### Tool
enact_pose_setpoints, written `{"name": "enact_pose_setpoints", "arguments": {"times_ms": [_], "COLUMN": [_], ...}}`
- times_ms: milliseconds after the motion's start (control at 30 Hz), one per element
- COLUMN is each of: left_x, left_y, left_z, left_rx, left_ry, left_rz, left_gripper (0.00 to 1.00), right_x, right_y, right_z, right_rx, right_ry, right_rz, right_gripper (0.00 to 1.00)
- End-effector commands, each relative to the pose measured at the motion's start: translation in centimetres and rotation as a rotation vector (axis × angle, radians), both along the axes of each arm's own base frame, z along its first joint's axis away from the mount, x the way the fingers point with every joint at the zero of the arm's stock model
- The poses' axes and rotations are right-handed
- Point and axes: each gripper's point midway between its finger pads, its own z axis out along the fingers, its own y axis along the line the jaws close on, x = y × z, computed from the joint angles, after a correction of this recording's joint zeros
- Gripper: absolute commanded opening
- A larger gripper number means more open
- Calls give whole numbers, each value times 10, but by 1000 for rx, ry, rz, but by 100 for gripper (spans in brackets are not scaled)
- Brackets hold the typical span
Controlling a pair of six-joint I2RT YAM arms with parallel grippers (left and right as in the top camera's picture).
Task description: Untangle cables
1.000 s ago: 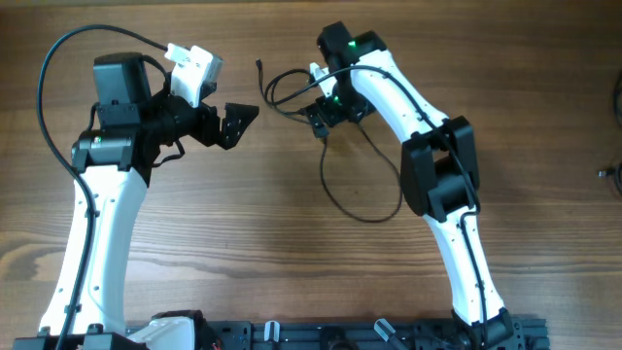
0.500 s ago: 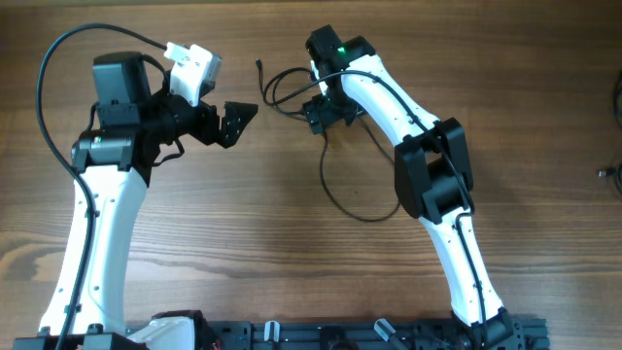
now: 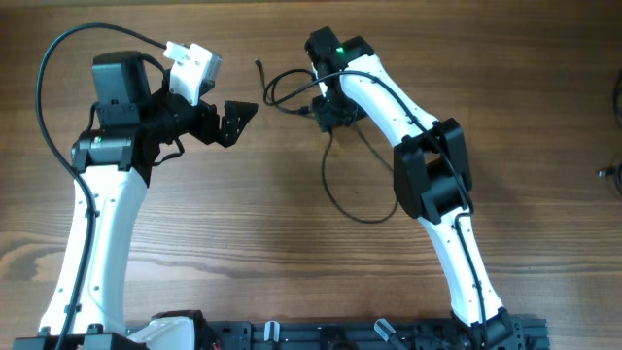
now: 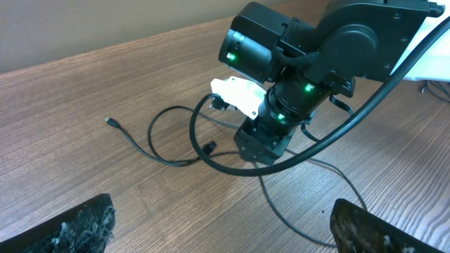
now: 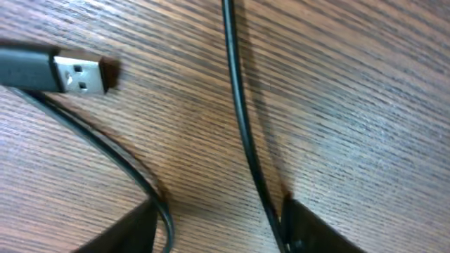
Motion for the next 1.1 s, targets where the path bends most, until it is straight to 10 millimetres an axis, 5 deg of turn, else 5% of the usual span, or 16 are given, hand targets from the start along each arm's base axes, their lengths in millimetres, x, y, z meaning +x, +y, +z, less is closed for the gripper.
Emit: {"name": "enact_pose_setpoints", "arguments": {"times_ms": [0, 67, 167, 500, 800, 1067], "left_x": [4, 4, 4, 4, 4, 2], "left_y": [3, 3, 3, 3, 3, 3], "left_z": [3, 3, 3, 3, 3, 1], "left_rx": [6, 6, 6, 6, 6, 5], "left_ry": [-11, -11, -11, -10, -10, 2], "left_rz": [8, 8, 8, 9, 8, 8], "left_gripper": [100, 100, 100, 100, 100, 100], "right_x": [-14, -14, -15, -10, 2, 9], "right_y": [-14, -14, -13, -14, -19, -55], "right_z": [-45, -45, -45, -34, 63, 143], "right_rx": [-76, -76, -69, -72, -46, -13], "right_ry": [85, 85, 90, 66, -82, -216], "right_rz": [4, 2, 1, -55, -70, -172], "right_gripper": [46, 35, 5, 5, 5, 4]}}
